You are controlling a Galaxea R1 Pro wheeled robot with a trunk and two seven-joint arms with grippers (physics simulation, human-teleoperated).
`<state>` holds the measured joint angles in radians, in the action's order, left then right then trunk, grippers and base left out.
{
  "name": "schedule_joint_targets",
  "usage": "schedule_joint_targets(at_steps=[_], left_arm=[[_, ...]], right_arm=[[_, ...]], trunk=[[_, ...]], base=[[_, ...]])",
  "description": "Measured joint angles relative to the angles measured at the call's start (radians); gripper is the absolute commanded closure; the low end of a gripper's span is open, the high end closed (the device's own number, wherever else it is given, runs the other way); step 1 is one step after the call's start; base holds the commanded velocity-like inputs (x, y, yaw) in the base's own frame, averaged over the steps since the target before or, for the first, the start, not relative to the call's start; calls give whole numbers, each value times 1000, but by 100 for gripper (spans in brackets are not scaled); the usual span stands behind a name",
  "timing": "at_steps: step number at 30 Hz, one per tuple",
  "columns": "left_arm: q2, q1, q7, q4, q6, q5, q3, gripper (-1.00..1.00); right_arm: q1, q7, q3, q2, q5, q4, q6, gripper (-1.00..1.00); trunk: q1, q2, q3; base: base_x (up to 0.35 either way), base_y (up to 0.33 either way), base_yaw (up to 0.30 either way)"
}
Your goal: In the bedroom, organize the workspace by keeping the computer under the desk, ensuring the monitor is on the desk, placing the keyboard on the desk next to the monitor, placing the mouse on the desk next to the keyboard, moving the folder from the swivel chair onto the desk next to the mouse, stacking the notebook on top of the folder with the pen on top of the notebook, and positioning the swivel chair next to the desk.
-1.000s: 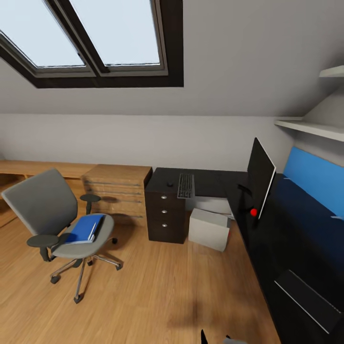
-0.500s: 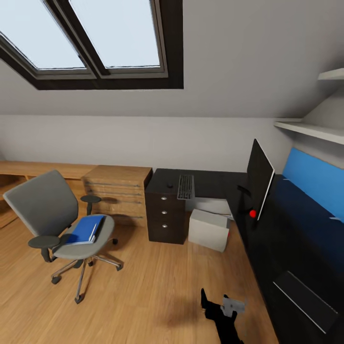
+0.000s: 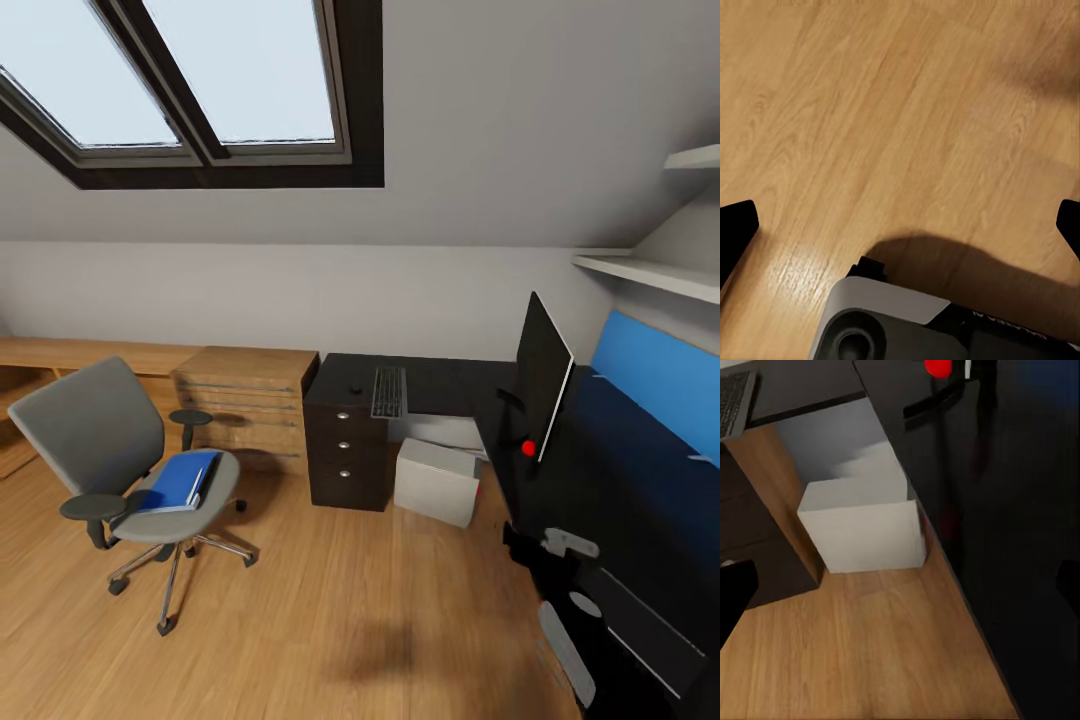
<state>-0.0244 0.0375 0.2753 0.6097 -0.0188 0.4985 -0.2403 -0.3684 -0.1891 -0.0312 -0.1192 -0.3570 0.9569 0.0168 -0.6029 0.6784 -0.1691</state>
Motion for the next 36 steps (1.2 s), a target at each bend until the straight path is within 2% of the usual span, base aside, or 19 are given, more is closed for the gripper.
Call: schedule_joint_targets(at_steps=[3,4,11,20,24,26,29,36], left_arm=[[2,0,1,-11,-39,0,0,-100],[5,0,1,-38,-78,-1,-1,-100],[7,0,1,-48,-89,-3,-1,-100],[9,0,1,-49,-90,-5,-2,-100],[9,0,1,-49,-91,-6,-2,-100],[9,0,1,-49,-101,-6,-3,-100],[9,0,0,-49,-111,-6,-4,-100],[9,0,-1,-49,-118,-5,-6,-100]], right_arm=[[-18,0,-50,-36,-1,-25,22,-100],[-25,1,-69,-63,1,-46,29,-100],[-27,2,-75,-93,2,-53,26,-100],[-27,3,-76,-113,1,-62,29,-100],[-47,3,-76,-125,1,-124,30,-100],[-93,6,-76,-133,2,-208,28,-100],[-117,16,-76,-139,3,-257,27,-100],[-145,32,-73,-144,5,-320,26,-100]], trunk=[[0,0,0],[0,0,0],[0,0,0],[0,0,0],[0,0,0],[0,0,0],[0,0,0],[0,0,0]], base=[[0,-89,0],[0,-256,0],[0,-295,0],[0,-294,0],[2,-104,0],[108,-23,0],[207,-34,0],[111,-28,0]])
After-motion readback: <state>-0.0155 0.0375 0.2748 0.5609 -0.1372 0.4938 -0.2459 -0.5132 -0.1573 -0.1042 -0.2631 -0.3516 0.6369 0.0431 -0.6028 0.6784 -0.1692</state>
